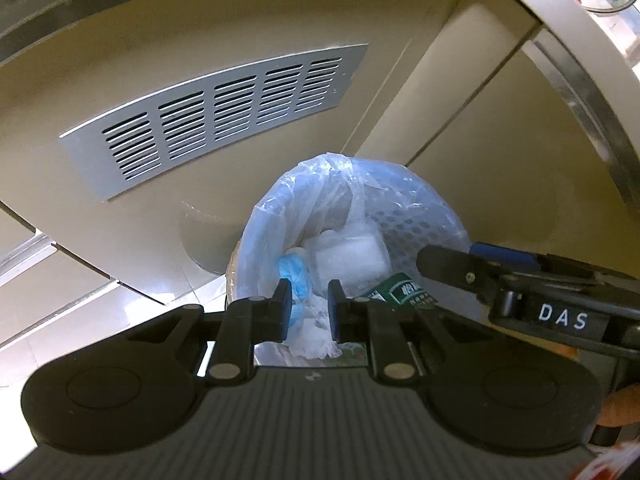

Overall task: Collect trash
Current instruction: 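Raise both tools back up to the trash on the counter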

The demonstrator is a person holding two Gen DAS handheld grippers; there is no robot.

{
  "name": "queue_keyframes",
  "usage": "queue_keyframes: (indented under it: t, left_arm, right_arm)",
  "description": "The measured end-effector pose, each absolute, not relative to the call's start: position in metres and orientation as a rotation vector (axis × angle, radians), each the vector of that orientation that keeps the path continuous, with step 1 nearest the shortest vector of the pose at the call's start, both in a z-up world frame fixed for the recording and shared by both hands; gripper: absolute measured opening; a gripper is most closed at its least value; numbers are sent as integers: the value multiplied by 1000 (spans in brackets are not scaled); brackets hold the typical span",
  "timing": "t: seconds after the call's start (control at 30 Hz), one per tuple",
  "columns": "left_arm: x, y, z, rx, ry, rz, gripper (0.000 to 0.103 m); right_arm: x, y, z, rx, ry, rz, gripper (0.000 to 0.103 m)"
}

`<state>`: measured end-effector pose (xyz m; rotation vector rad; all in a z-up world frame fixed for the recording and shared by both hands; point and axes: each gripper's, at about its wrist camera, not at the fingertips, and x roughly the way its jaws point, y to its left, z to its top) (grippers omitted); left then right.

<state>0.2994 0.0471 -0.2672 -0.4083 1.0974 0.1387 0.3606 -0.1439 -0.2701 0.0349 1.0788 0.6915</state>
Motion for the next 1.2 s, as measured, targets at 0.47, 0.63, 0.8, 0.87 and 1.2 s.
queue_keyframes:
  t: [0.47, 0.63, 0.8, 0.87, 1.2]
  left_arm:
    - [271, 33, -200, -343, 1055, 42, 23]
    - [261, 26, -172, -325, 1011, 1, 23]
    - [259, 20, -144, -315, 956, -36, 23]
    - [260, 17, -134, -306, 934, -48, 23]
    - [287, 6, -92, -271, 852, -79, 24]
  right_arm:
    - [319, -168, -206, 41, 1075, 631, 71]
    - [308, -178, -176, 56, 1025, 613, 71]
    - [299, -189, -150, 73, 971, 596, 71]
    - [297, -194, -141, 83, 952, 587, 71]
    - [304, -219, -98, 106, 841, 557, 71]
